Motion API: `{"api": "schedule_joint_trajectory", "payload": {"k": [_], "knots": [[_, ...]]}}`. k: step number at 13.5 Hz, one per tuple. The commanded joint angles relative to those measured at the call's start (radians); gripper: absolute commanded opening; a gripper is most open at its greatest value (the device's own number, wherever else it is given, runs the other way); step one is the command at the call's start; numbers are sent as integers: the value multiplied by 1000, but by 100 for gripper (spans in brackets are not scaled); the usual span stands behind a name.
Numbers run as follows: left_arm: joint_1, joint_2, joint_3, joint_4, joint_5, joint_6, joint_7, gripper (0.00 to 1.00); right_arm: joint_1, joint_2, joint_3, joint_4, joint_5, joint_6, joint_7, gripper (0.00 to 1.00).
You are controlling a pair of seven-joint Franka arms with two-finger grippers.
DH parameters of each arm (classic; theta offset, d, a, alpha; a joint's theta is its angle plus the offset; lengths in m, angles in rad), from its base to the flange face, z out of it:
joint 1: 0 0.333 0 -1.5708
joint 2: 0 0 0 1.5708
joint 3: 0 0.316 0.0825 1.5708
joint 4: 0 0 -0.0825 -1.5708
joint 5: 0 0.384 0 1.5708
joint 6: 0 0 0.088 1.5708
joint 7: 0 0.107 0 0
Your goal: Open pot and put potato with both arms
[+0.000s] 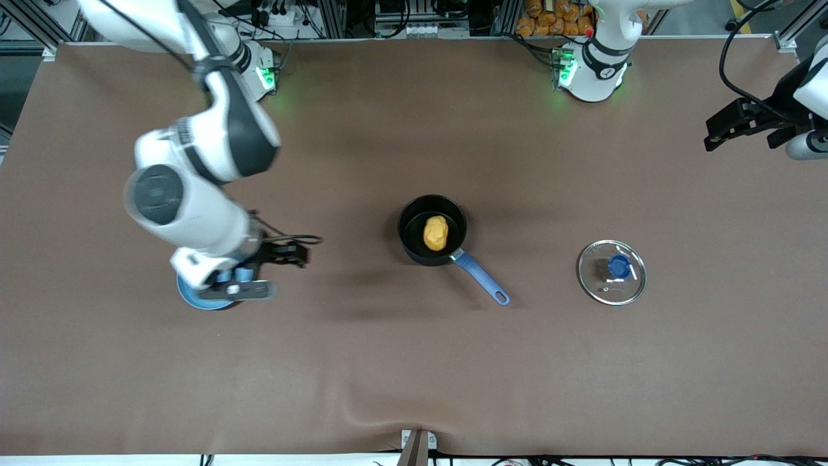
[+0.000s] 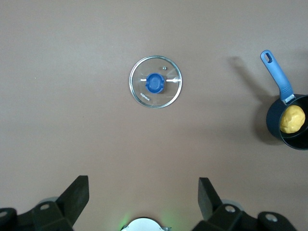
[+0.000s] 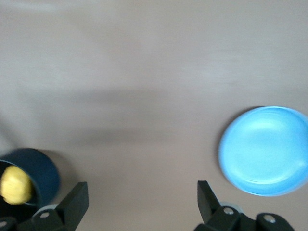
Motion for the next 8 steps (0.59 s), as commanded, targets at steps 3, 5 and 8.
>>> {"api": "schedule_joint_trajectory", "payload": {"k": [3, 5, 8], "knots": [[-11, -27, 2, -33, -16, 10, -7, 100, -135, -144, 5, -55, -15, -187, -174, 100], [-9, -26, -7, -33, -16, 10, -7, 100, -137, -189, -60, -55, -14, -256, -241, 100], [-7, -26, -9, -35, -16, 10, -7, 100, -137, -239, -141, -56, -8, -323, -321, 100]]}}
